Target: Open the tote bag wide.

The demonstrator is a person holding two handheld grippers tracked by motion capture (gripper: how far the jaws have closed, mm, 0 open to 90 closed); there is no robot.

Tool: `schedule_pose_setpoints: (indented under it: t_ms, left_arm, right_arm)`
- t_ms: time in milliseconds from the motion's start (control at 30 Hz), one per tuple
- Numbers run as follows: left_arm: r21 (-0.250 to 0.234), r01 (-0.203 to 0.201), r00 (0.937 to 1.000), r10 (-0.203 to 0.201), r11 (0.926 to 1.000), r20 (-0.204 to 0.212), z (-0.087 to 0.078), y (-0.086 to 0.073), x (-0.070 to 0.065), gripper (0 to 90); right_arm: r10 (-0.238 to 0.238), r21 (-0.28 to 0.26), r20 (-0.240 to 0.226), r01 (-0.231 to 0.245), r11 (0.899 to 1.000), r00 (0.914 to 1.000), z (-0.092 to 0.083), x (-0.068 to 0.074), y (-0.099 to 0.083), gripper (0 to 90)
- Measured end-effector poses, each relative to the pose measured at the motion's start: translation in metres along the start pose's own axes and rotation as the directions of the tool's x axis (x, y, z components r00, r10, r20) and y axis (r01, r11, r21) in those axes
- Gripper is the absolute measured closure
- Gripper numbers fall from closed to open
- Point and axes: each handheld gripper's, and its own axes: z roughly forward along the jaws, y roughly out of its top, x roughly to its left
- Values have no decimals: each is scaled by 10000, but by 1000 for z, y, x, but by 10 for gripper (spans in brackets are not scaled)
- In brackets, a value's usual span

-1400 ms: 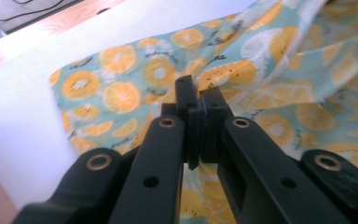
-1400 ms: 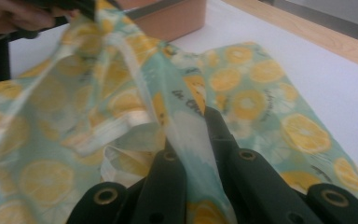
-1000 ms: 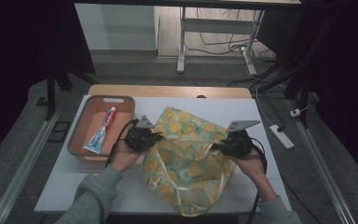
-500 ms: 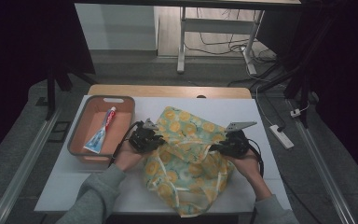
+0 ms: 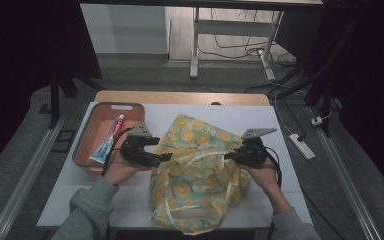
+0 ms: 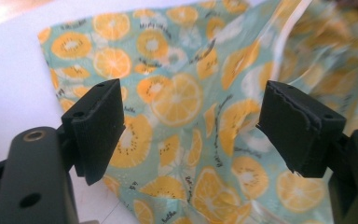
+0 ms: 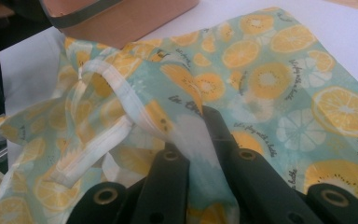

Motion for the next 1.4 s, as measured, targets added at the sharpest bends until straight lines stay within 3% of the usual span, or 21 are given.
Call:
schedule_pose_setpoints:
  t_ms: [233, 633, 867, 1167, 1400]
  left_arm:
    - [-322, 65, 9991, -78, 9995, -407, -21, 1, 8, 230]
    - [-187, 203, 9927, -224, 9996, -1187, -33, -1, 21, 236]
    - [-202, 552, 9826, -579, 9983, -1765, -41, -7, 37, 238]
    - [-248, 931, 9720, -963, 9953, -2145, -47, -13, 53, 238]
    - [-255, 1213, 9574, -1238, 9923, -2610, -49, -18, 65, 238]
  right_arm:
    - [-144, -45, 26, 145, 9999, 9999, -1, 3, 3, 875]
    - [-389, 117, 26, 388, 9992, 9992, 2, 10, 5, 874]
    - [-445, 142, 15, 445, 9989, 9990, 3, 12, 6, 873]
    - [-386, 180, 50, 385, 9991, 9992, 3, 11, 5, 871]
    - [-390, 220, 33, 389, 9990, 9992, 5, 11, 4, 871]
